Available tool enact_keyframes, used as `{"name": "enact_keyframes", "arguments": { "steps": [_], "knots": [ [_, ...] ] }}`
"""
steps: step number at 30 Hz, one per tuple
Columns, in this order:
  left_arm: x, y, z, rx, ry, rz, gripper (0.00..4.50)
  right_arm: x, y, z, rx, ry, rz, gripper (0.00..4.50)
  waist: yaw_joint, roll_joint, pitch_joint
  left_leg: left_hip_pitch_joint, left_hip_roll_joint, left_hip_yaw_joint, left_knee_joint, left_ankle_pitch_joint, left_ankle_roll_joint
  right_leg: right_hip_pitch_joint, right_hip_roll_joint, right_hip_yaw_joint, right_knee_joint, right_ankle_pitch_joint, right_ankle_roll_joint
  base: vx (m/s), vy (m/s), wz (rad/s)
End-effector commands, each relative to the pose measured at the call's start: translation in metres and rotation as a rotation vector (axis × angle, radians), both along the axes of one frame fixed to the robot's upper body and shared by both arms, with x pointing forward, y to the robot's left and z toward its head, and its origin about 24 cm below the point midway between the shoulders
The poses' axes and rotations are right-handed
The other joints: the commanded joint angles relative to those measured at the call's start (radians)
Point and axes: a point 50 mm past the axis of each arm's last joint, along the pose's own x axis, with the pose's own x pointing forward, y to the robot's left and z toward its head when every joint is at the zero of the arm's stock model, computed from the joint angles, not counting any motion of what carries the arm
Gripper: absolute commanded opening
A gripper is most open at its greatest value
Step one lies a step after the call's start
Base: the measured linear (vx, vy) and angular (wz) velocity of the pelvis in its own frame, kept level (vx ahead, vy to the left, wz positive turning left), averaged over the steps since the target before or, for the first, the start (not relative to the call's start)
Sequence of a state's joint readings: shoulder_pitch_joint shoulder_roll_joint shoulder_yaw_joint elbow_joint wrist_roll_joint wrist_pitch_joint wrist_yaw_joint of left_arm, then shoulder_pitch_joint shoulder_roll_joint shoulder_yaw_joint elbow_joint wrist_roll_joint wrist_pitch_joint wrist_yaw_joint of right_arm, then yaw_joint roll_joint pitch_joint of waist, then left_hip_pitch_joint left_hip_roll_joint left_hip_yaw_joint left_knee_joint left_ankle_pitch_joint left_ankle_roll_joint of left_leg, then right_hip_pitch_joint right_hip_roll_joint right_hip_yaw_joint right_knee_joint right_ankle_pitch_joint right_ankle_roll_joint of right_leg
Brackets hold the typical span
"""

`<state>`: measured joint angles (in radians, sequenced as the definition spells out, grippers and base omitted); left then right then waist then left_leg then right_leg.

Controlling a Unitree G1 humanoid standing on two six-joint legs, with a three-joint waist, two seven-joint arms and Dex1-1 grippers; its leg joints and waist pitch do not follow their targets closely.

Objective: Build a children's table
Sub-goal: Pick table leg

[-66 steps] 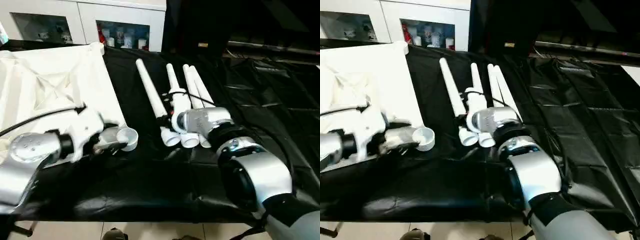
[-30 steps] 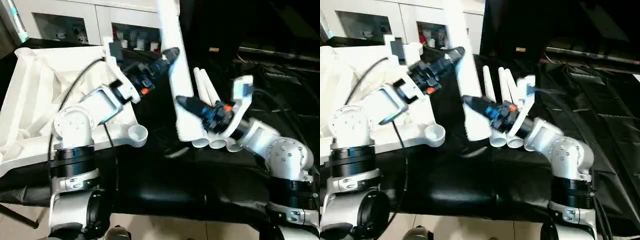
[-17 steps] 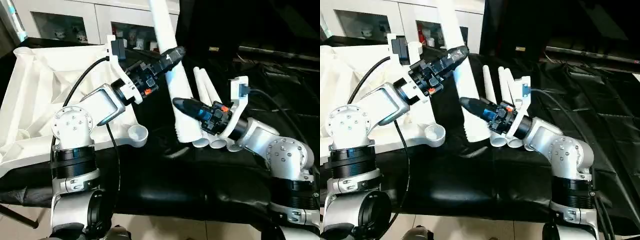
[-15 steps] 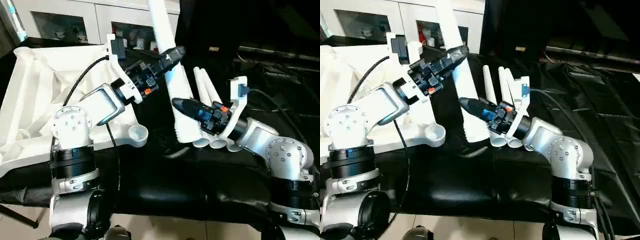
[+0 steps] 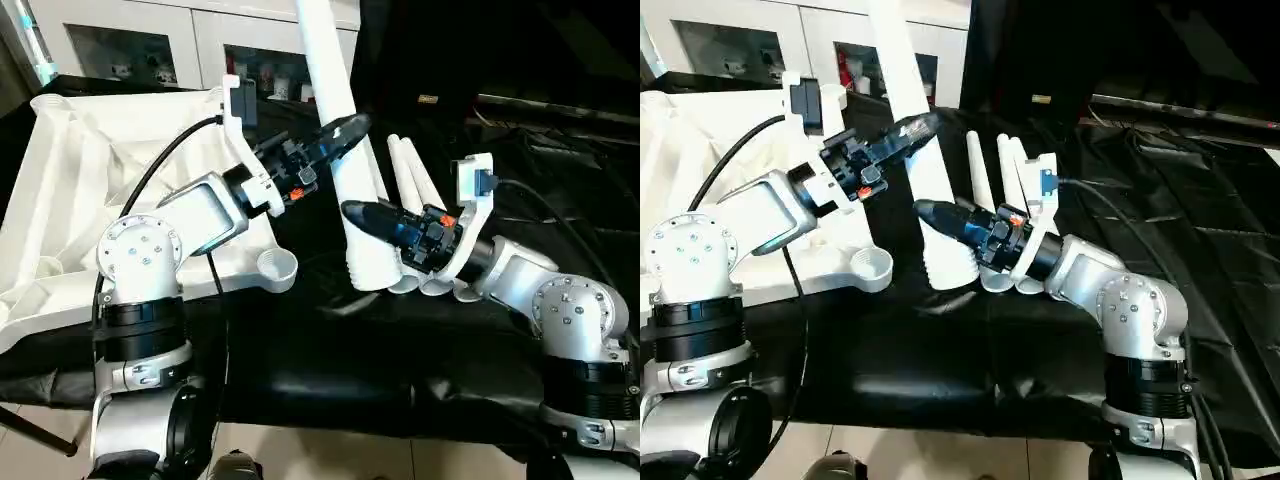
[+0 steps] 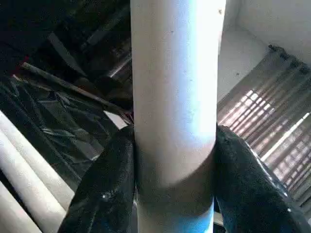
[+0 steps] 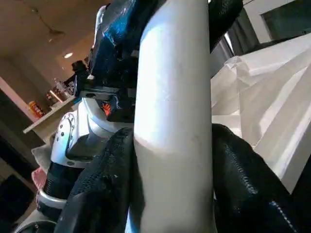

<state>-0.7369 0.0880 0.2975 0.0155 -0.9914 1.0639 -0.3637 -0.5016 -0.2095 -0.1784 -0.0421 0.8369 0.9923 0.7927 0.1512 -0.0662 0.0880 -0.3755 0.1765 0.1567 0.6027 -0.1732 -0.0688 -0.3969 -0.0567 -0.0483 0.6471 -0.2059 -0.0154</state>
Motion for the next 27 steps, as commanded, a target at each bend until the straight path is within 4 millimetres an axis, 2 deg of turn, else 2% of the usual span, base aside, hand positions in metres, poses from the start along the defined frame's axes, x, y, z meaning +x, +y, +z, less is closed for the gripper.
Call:
{"name": "enact_keyframes", "arguments": {
  "steps": [1,5,7,9,13,14,15,16,17,18,19,21,24,27],
  "knots": [
    [-0.01,-0.013,0.008,-0.014,-0.055,-0.089,1.97,-0.002,-0.001,-0.001,-0.023,0.0,-0.005,1.91,0.003,0.018,-0.09,0.012,0.042,-0.01,-0.067,-0.116,-0.052,0.061,-0.082,0.046,-0.082,-0.098,-0.157,0.0,0.0,0.0],
    [-0.01,-0.013,0.008,-0.015,-0.055,-0.089,1.9,-0.002,-0.001,-0.001,-0.024,0.0,-0.005,1.91,0.003,0.018,-0.09,0.01,0.041,-0.01,-0.067,-0.113,-0.05,0.061,-0.081,0.046,-0.082,-0.096,-0.153,0.0,0.0,0.0],
    [-0.01,-0.013,0.009,-0.017,-0.059,-0.091,1.9,-0.002,-0.001,-0.002,-0.034,-0.006,-0.012,2.61,0.002,0.016,-0.09,0.01,0.041,-0.01,-0.067,-0.117,-0.052,0.06,-0.081,0.045,-0.083,-0.101,-0.152,0.0,0.0,0.0],
    [-0.011,-0.013,0.01,-0.016,-0.062,-0.09,1.9,-0.001,0.0,-0.002,-0.048,-0.01,-0.018,2.62,0.003,0.017,-0.09,0.011,0.042,-0.01,-0.067,-0.117,-0.053,0.06,-0.082,0.045,-0.082,-0.105,-0.15,0.0,0.0,0.0],
    [-0.009,-0.015,0.011,0.038,-0.087,-0.046,1.89,0.002,0.001,-0.003,-0.091,-0.025,-0.043,3.06,0.002,0.016,-0.09,0.01,0.041,-0.01,-0.067,-0.106,-0.052,0.06,-0.08,0.046,-0.081,-0.09,-0.145,0.0,0.0,0.0],
    [-0.009,-0.015,0.011,0.055,-0.094,-0.033,1.89,0.003,0.001,-0.003,-0.109,-0.035,-0.06,3.08,0.002,0.017,-0.09,0.01,0.041,-0.01,-0.067,-0.105,-0.052,0.06,-0.081,0.046,-0.081,-0.089,-0.147,0.0,0.0,0.0],
    [-0.007,-0.017,0.01,0.143,-0.13,0.016,1.89,0.006,0.002,-0.002,-0.158,-0.054,-0.099,3.08,0.002,0.016,-0.09,0.009,0.041,-0.009,-0.066,-0.103,-0.053,0.06,-0.081,0.046,-0.082,-0.091,-0.144,0.0,0.0,0.0],
    [-0.006,-0.017,0.01,0.158,-0.137,0.024,1.89,0.006,0.002,-0.002,-0.166,-0.057,-0.105,3.08,0.005,0.018,-0.09,0.01,0.043,-0.013,-0.069,-0.106,-0.055,0.058,-0.08,0.045,-0.085,-0.104,-0.131,0.0,0.0,0.0],
    [-0.005,-0.018,0.01,0.231,-0.172,0.064,1.89,0.009,0.004,-0.001,-0.214,-0.073,-0.144,3.08,0.002,0.017,-0.09,0.012,0.044,-0.012,-0.071,-0.108,-0.059,0.058,-0.08,0.046,-0.083,-0.112,-0.118,0.0,0.0,0.0],
    [-0.005,-0.018,0.01,0.231,-0.172,0.064,1.89,0.009,0.004,-0.001,-0.214,-0.073,-0.144,3.08,0.0,0.017,-0.09,0.012,0.043,-0.011,-0.07,-0.108,-0.063,0.058,-0.08,0.047,-0.083,-0.112,-0.112,0.0,0.0,0.0],
    [-0.001,-0.019,0.009,0.38,-0.222,0.146,1.88,0.014,0.007,0.0,-0.306,-0.101,-0.206,3.08,0.0,0.02,-0.089,0.013,0.045,-0.014,-0.073,-0.114,-0.069,0.056,-0.08,0.047,-0.084,-0.127,-0.098,0.0,0.0,0.0],
    [0.002,-0.02,0.01,0.469,-0.253,0.202,1.88,0.017,0.011,0.0,-0.369,-0.121,-0.242,3.08,-0.003,0.019,-0.089,0.012,0.042,-0.012,-0.071,-0.116,-0.077,0.056,-0.078,0.048,-0.083,-0.129,-0.09,0.0,0.0,0.0],
    [0.002,-0.021,0.012,0.513,-0.28,0.228,1.88,0.019,0.015,0.001,-0.407,-0.134,-0.264,3.08,-0.006,0.02,-0.089,0.012,0.04,-0.012,-0.071,-0.128,-0.086,0.056,-0.077,0.046,-0.082,-0.134,-0.095,0.0,0.0,0.0],
    [0.002,-0.024,0.015,0.539,-0.297,0.254,1.88,0.021,0.021,0.0,-0.445,-0.143,-0.277,3.08,-0.009,0.021,-0.09,0.011,0.041,-0.012,-0.069,-0.118,-0.087,0.056,-0.077,0.046,-0.076,-0.089,-0.117,0.0,0.0,0.0]
  ]
}}
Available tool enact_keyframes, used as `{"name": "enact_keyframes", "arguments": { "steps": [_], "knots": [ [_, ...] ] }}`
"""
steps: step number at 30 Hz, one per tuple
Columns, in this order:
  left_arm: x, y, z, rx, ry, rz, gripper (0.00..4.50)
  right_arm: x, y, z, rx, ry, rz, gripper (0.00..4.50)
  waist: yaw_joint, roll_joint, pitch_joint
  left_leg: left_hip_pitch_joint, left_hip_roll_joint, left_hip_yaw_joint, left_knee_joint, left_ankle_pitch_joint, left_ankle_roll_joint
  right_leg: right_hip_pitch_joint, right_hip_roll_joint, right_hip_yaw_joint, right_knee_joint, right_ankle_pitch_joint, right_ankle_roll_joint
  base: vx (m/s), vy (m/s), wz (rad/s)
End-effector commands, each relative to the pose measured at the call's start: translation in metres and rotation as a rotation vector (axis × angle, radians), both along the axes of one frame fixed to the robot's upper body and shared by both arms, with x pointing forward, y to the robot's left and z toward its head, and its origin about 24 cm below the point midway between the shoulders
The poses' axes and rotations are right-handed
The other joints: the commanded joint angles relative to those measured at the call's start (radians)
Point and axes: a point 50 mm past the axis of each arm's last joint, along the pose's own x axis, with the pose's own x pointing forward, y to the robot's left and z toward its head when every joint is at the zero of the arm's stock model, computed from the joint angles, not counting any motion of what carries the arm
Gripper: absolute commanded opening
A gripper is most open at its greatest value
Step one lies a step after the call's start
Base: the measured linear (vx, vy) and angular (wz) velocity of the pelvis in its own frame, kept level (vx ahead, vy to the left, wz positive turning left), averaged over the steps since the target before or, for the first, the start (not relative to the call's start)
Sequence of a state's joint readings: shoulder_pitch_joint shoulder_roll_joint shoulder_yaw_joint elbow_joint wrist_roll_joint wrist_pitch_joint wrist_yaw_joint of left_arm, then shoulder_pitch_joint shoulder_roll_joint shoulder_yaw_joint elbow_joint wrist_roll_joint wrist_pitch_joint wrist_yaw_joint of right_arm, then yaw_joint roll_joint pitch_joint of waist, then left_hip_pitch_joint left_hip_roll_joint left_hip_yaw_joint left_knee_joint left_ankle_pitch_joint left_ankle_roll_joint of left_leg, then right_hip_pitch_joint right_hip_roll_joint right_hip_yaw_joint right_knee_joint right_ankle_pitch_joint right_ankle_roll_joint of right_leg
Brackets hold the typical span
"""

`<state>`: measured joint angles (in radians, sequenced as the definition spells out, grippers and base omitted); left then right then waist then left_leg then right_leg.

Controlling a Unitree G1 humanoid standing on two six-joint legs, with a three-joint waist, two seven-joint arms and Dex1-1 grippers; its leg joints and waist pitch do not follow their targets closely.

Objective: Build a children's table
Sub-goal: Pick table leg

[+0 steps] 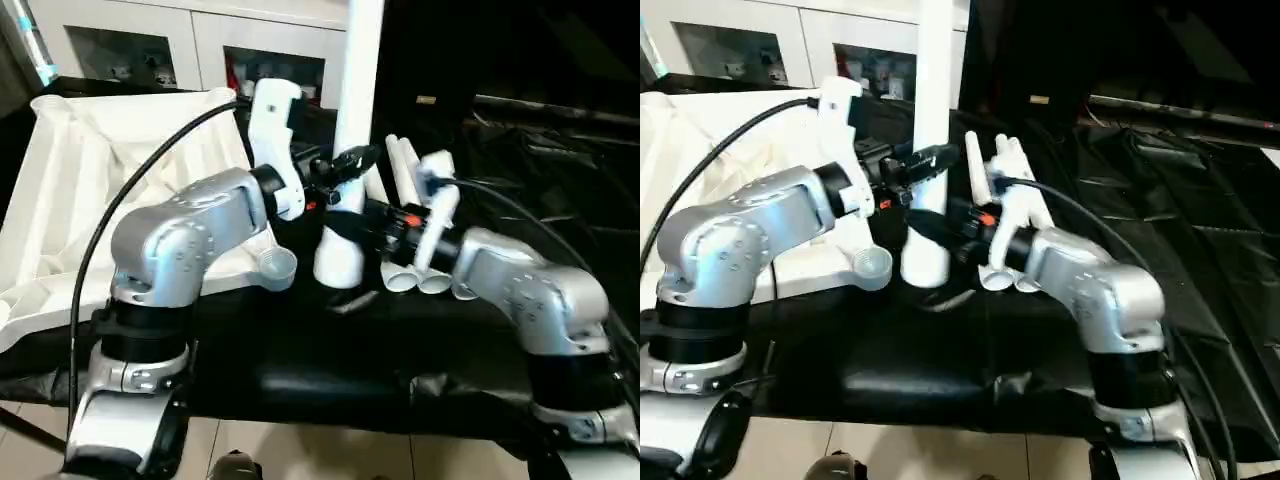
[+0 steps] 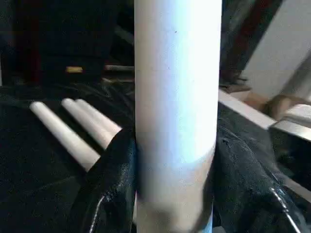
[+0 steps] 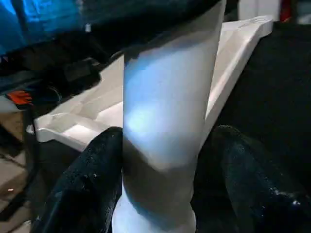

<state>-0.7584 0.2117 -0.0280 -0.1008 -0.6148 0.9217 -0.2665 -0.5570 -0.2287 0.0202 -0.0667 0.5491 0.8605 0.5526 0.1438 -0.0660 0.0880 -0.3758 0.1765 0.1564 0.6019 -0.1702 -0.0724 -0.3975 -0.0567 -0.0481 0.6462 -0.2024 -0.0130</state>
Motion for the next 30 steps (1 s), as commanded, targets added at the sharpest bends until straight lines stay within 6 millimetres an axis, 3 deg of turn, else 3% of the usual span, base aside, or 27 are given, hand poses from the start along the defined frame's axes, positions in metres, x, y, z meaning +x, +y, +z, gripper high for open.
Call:
{"name": "enact_keyframes", "arguments": {
  "steps": [1,13,19,20,24,25,30],
  "knots": [
    [-0.002,-0.007,0.014,0.017,-0.069,-0.004,1.88,0.003,0.001,0.003,-0.045,-0.025,-0.03,3.08,-0.001,0.02,-0.09,0.011,0.041,-0.012,-0.068,-0.119,-0.082,0.057,-0.076,0.046,-0.075,-0.086,-0.121,0.0,0.0,0.0],
    [-0.003,-0.009,0.013,0.001,-0.069,0.006,1.88,0.004,0.004,-0.011,-0.051,0.054,-0.03,2.02,-0.001,0.017,-0.091,0.011,0.04,-0.01,-0.065,-0.118,-0.071,0.058,-0.077,0.047,-0.073,-0.07,-0.139,0.0,0.0,0.0],
    [-0.004,-0.008,0.013,-0.008,-0.063,-0.012,1.88,0.001,0.002,-0.008,-0.008,0.054,0.016,1.89,-0.001,0.018,-0.091,0.011,0.039,-0.01,-0.065,-0.113,-0.067,0.059,-0.077,0.046,-0.073,-0.062,-0.142,0.0,0.0,0.0],
    [-0.004,-0.008,0.013,-0.012,-0.061,-0.024,2.44,0.0,0.001,-0.008,-0.003,0.052,0.029,1.89,-0.001,0.019,-0.091,0.011,0.039,-0.009,-0.065,-0.118,-0.066,0.059,-0.076,0.046,-0.074,-0.063,-0.143,0.0,0.0,0.0],
    [-0.01,-0.01,0.013,-0.115,0.007,-0.125,2.58,-0.008,-0.002,-0.004,0.018,0.03,0.119,1.89,0.002,0.018,-0.09,0.009,0.038,-0.008,-0.063,-0.124,-0.062,0.062,-0.078,0.047,-0.075,-0.067,-0.158,0.0,0.0,0.0],
    [-0.011,-0.009,0.013,-0.133,0.011,-0.143,2.79,-0.011,-0.004,-0.003,0.024,0.021,0.149,1.89,0.002,0.017,-0.091,0.008,0.038,-0.008,-0.062,-0.122,-0.061,0.063,-0.078,0.046,-0.074,-0.065,-0.16,0.0,0.0,0.0],
    [-0.014,-0.004,0.014,-0.261,0.059,-0.281,3.03,-0.022,-0.013,0.001,0.045,0.006,0.266,1.88,0.006,0.014,-0.09,0.009,0.038,-0.007,-0.06,-0.123,-0.036,0.063,-0.077,0.045,-0.077,-0.083,-0.17,0.0,0.0,0.0]
  ]
}}
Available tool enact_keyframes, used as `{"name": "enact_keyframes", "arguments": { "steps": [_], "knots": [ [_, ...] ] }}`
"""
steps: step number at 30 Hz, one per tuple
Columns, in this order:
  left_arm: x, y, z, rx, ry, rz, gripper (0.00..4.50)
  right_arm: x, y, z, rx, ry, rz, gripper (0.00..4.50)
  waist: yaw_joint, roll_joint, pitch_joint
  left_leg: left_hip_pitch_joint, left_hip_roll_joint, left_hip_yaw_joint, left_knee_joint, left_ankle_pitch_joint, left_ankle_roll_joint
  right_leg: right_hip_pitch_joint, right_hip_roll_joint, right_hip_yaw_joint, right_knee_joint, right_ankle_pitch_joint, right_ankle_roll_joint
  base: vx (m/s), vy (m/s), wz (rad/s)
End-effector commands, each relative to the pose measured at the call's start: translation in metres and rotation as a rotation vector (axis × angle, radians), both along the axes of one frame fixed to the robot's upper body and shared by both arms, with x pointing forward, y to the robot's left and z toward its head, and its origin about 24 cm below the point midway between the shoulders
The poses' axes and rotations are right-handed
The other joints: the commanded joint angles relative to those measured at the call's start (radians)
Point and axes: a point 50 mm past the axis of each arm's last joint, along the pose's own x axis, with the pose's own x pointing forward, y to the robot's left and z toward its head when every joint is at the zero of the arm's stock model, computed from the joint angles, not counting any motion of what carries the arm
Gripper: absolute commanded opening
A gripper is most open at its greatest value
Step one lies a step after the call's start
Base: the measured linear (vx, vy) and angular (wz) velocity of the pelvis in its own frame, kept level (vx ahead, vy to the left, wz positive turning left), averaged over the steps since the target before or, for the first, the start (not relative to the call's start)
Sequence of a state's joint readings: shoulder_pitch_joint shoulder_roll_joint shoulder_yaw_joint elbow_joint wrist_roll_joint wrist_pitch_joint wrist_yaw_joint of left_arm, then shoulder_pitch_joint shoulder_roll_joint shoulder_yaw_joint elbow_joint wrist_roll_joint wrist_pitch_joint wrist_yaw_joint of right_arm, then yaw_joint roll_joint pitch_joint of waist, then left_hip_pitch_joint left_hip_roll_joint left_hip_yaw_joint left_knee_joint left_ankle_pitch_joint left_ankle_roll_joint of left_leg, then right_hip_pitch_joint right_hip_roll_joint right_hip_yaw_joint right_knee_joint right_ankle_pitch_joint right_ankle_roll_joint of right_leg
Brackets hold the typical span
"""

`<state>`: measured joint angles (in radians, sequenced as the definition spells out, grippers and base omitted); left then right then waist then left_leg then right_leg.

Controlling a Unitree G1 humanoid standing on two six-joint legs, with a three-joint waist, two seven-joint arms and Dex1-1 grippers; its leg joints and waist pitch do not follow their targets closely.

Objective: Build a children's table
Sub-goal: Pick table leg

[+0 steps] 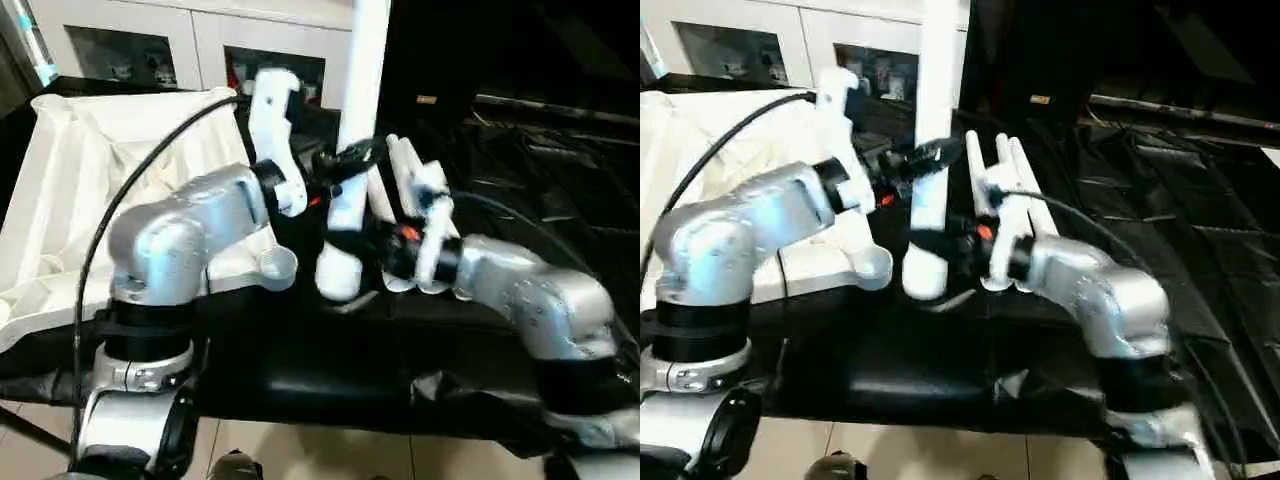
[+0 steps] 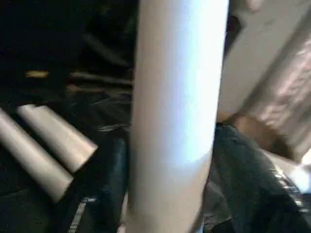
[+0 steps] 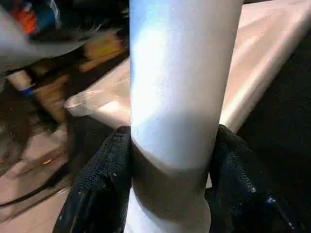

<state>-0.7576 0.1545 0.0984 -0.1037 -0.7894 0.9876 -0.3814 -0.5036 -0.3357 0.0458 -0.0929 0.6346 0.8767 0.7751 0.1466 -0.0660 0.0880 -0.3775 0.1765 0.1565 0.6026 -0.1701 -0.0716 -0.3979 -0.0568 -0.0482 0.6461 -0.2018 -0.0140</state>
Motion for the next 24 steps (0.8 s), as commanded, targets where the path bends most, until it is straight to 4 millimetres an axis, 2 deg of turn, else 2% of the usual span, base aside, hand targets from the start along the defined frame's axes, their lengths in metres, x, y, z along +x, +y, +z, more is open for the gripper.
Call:
{"name": "enact_keyframes", "arguments": {
  "steps": [1,3,7,9,11,14,17,19,24],
  "knots": [
    [-0.006,-0.002,0.004,-0.027,-0.009,-0.104,3.02,-0.005,-0.003,0.008,0.019,-0.023,0.058,1.88,0.004,0.014,-0.089,0.011,0.038,-0.008,-0.062,-0.124,-0.037,0.062,-0.077,0.046,-0.079,-0.093,-0.168,0.0,0.0,0.0],
    [-0.01,-0.001,0.005,-0.021,-0.017,-0.176,3.02,-0.007,-0.007,0.01,0.031,-0.022,0.094,1.88,0.002,0.014,-0.088,0.011,0.039,-0.008,-0.063,-0.134,-0.034,0.06,-0.078,0.046,-0.081,-0.13,-0.159,0.0,0.0,0.0],
    [-0.011,-0.002,0.005,-0.01,-0.019,-0.219,3.02,-0.01,-0.009,0.011,0.032,-0.017,0.135,1.88,0.002,0.016,-0.089,0.013,0.04,-0.008,-0.063,-0.136,-0.034,0.058,-0.078,0.046,-0.082,-0.136,-0.163,0.0,0.0,0.0],
    [-0.011,-0.002,0.003,0.002,-0.016,-0.231,2.68,-0.012,-0.01,0.012,0.033,-0.012,0.161,1.88,0.004,0.017,-0.089,0.014,0.042,-0.009,-0.063,-0.134,-0.034,0.059,-0.077,0.045,-0.08,-0.125,-0.166,0.0,0.0,0.0],
    [-0.01,-0.003,0.0,0.0,-0.002,-0.234,2.64,-0.014,-0.01,0.013,0.047,-0.005,0.185,1.88,0.006,0.016,-0.089,0.013,0.041,-0.008,-0.062,-0.128,-0.028,0.059,-0.078,0.046,-0.079,-0.118,-0.17,0.0,0.0,0.0],
    [-0.009,-0.003,-0.002,-0.008,0.012,-0.24,2.29,-0.016,-0.011,0.015,0.06,-0.001,0.203,1.88,0.007,0.016,-0.09,0.012,0.041,-0.009,-0.062,-0.129,-0.032,0.06,-0.078,0.045,-0.079,-0.119,-0.173,0.0,0.0,0.0],
    [-0.009,-0.002,-0.003,-0.033,0.024,-0.249,2.25,-0.017,-0.012,0.017,0.072,0.001,0.218,1.88,0.008,0.015,-0.091,0.012,0.042,-0.009,-0.061,-0.123,-0.034,0.061,-0.079,0.045,-0.078,-0.112,-0.178,0.0,0.0,0.0],
    [-0.009,-0.002,-0.004,-0.031,0.025,-0.248,1.94,-0.018,-0.012,0.017,0.074,0.001,0.221,1.88,0.008,0.014,-0.091,0.012,0.041,-0.008,-0.061,-0.123,-0.033,0.061,-0.079,0.045,-0.078,-0.11,-0.179,0.0,0.0,0.0],
    [-0.007,-0.001,-0.003,-0.063,0.036,-0.237,1.88,-0.018,-0.012,0.016,0.068,-0.001,0.216,1.88,0.008,0.015,-0.091,0.011,0.04,-0.008,-0.06,-0.121,-0.032,0.061,-0.079,0.045,-0.079,-0.112,-0.177,0.0,0.0,0.0]
  ]
}}
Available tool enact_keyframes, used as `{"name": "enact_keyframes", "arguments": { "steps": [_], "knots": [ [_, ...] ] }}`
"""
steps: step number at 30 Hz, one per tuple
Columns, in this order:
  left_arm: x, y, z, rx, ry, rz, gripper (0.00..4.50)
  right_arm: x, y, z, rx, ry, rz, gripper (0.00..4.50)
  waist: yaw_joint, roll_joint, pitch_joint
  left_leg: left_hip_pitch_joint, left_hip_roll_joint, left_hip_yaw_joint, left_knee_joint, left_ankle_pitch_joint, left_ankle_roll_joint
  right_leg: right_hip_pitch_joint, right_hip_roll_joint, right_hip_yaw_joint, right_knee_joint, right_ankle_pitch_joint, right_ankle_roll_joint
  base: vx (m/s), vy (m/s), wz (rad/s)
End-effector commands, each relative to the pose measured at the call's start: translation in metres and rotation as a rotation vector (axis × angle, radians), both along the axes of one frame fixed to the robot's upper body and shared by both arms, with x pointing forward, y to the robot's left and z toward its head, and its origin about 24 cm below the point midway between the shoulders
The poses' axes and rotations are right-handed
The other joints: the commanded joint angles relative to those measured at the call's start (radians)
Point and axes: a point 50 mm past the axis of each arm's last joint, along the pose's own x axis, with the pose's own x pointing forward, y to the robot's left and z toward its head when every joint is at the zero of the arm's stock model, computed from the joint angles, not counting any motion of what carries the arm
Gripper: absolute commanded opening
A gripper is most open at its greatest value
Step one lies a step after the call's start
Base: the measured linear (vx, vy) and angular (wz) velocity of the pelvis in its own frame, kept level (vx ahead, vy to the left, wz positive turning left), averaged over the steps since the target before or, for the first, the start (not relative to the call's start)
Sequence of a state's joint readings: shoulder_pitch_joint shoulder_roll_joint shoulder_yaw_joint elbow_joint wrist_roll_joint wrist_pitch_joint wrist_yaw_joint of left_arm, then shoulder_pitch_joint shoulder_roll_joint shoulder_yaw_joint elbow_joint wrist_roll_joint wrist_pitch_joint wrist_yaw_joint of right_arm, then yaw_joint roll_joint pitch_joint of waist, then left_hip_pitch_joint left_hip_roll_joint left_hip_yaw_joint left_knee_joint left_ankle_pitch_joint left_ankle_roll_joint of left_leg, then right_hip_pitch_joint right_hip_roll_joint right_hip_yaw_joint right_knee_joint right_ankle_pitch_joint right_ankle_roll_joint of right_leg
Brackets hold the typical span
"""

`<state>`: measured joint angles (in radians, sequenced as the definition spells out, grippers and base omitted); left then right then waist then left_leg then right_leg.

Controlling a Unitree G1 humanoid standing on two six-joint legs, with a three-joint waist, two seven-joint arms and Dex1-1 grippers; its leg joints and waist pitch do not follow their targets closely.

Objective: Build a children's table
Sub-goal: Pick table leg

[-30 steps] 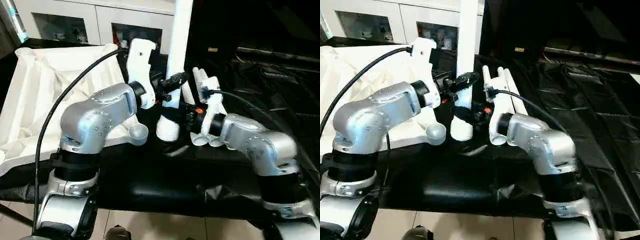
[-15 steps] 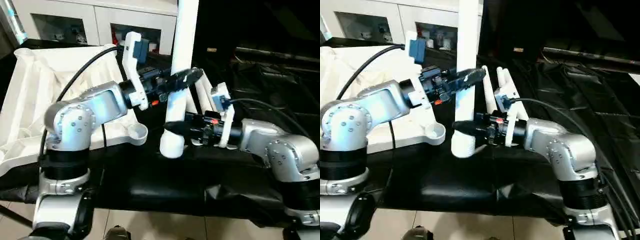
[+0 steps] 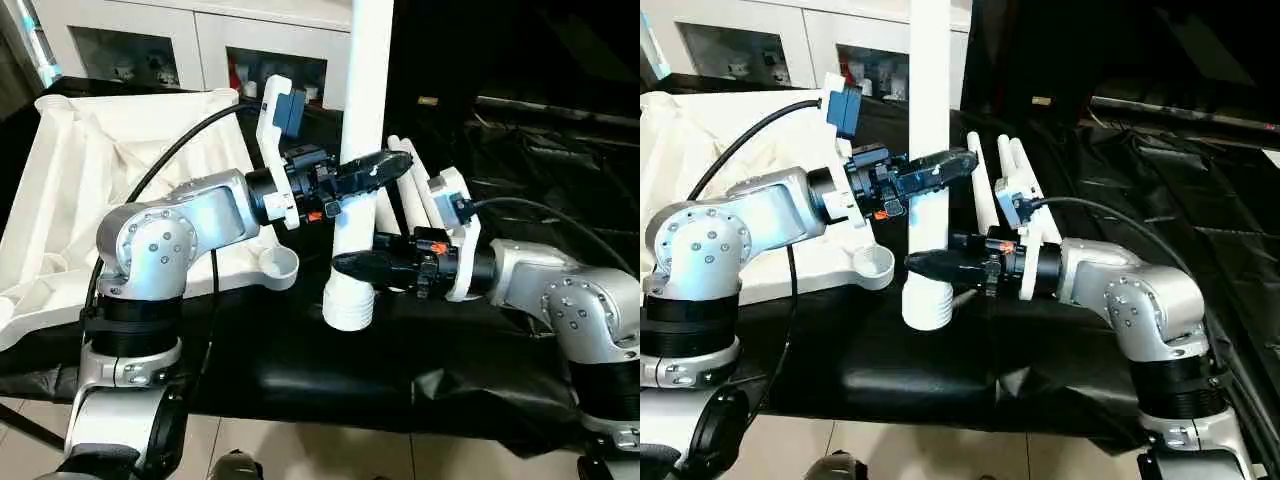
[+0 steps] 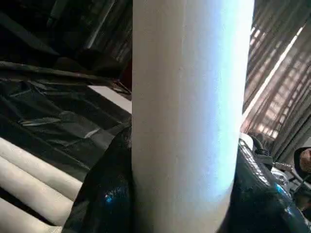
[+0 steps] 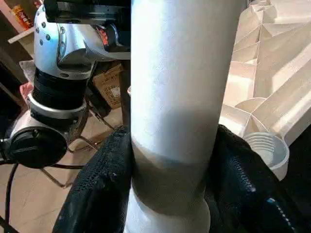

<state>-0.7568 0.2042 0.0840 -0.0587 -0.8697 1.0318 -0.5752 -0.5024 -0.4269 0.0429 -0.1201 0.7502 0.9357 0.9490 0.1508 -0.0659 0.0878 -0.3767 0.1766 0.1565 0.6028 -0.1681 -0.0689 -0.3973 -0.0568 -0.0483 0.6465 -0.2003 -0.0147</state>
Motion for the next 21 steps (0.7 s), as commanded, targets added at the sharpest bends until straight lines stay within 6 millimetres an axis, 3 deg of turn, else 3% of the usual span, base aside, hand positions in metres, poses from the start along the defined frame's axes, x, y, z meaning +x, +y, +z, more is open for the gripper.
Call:
{"name": "enact_keyframes", "arguments": {
  "steps": [1,6,8,12,21],
  "knots": [
    [0.001,-0.001,0.001,-0.022,0.014,-0.007,1.87,-0.004,-0.002,0.007,0.011,-0.034,0.015,1.88,0.003,0.014,-0.091,0.01,0.041,-0.008,-0.061,-0.122,-0.035,0.061,-0.079,0.045,-0.079,-0.113,-0.176,0.0,0.0,0.0],
    [0.001,-0.002,0.0,-0.024,0.023,0.009,1.87,-0.002,-0.002,0.007,-0.004,-0.057,-0.013,1.88,0.004,0.016,-0.092,0.01,0.041,-0.009,-0.06,-0.121,-0.035,0.061,-0.079,0.044,-0.078,-0.107,-0.177,0.0,0.0,0.0],
    [0.002,-0.003,0.0,-0.021,0.017,0.037,1.87,0.003,-0.002,0.004,-0.027,-0.069,-0.066,2.44,0.003,0.016,-0.092,0.01,0.041,-0.009,-0.06,-0.119,-0.036,0.061,-0.079,0.044,-0.078,-0.101,-0.179,0.0,0.0,0.0],
    [0.005,-0.006,0.002,0.06,-0.034,0.128,1.87,0.011,0.0,0.002,-0.059,-0.083,-0.178,2.79,0.001,0.011,-0.093,0.01,0.041,-0.009,-0.061,-0.108,-0.04,0.061,-0.078,0.045,-0.078,-0.101,-0.168,0.0,0.0,0.0],
    [0.007,-0.012,0.006,0.124,-0.082,0.192,1.87,0.015,0.004,-0.003,-0.081,-0.04,-0.243,2.88,0.0,0.01,-0.092,0.01,0.04,-0.008,-0.062,-0.109,-0.045,0.06,-0.078,0.045,-0.077,-0.108,-0.151,0.0,0.0,0.0]
  ]
}}
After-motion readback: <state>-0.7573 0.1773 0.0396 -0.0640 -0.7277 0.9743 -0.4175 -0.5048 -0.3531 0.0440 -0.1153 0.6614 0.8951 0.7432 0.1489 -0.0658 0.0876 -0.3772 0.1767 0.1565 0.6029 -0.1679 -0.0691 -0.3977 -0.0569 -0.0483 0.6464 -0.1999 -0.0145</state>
